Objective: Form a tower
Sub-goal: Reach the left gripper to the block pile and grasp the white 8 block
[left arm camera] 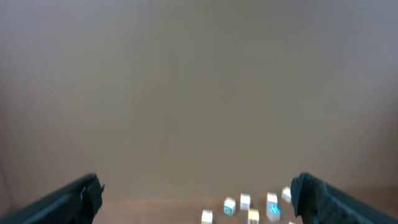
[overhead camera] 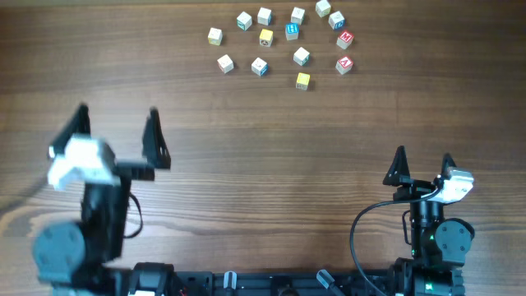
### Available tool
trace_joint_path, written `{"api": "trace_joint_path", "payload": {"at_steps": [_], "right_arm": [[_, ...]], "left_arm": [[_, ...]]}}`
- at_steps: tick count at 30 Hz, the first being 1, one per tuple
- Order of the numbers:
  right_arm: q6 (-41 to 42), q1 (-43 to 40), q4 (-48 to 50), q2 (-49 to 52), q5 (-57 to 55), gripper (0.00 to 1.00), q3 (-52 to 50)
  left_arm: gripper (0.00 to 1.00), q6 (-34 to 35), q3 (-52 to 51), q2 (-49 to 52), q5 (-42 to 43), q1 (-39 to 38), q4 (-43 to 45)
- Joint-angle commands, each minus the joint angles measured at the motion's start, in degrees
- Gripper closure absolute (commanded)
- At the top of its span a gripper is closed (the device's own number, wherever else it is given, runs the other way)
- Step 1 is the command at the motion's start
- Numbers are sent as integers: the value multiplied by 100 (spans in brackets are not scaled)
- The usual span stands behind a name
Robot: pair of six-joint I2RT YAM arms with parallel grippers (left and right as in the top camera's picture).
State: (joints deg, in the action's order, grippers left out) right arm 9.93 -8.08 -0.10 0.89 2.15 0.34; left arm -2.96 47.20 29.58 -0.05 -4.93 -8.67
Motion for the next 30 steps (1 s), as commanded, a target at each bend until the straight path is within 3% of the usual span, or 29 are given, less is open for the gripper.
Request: {"api": "trace_joint_path", "payload": {"at_steps": [1, 7, 10, 15, 18, 21, 23, 30], "right_arm": [[-79, -26, 20, -31, 81, 0, -4], [-79, -26, 20, -31, 81, 0, -4], [-79, -26, 20, -31, 81, 0, -4], [-79, -26, 20, -31, 81, 0, -4], [-79, -26, 20, -31, 81, 0, -4], [-79, -26, 20, -31, 81, 0, -4], [-81, -26, 20, -31, 81, 0, -4], [-79, -26, 20, -31, 81, 0, -4]], "left_arm": [[0, -133, 1843, 1587, 70, -11, -828], [0, -136, 5473, 4553, 227, -11, -3154], [0, -136, 6865, 5969, 826, -11, -3338], [0, -109, 7132, 7313, 1045, -11, -3276], [0, -90, 7132, 8181, 1753, -13, -3318], [0, 597, 7128, 9025, 1784, -35, -3324], [0, 691, 7121, 9464, 1786, -96, -3335], [0, 785, 7095, 9925, 1884, -428, -3768]]}}
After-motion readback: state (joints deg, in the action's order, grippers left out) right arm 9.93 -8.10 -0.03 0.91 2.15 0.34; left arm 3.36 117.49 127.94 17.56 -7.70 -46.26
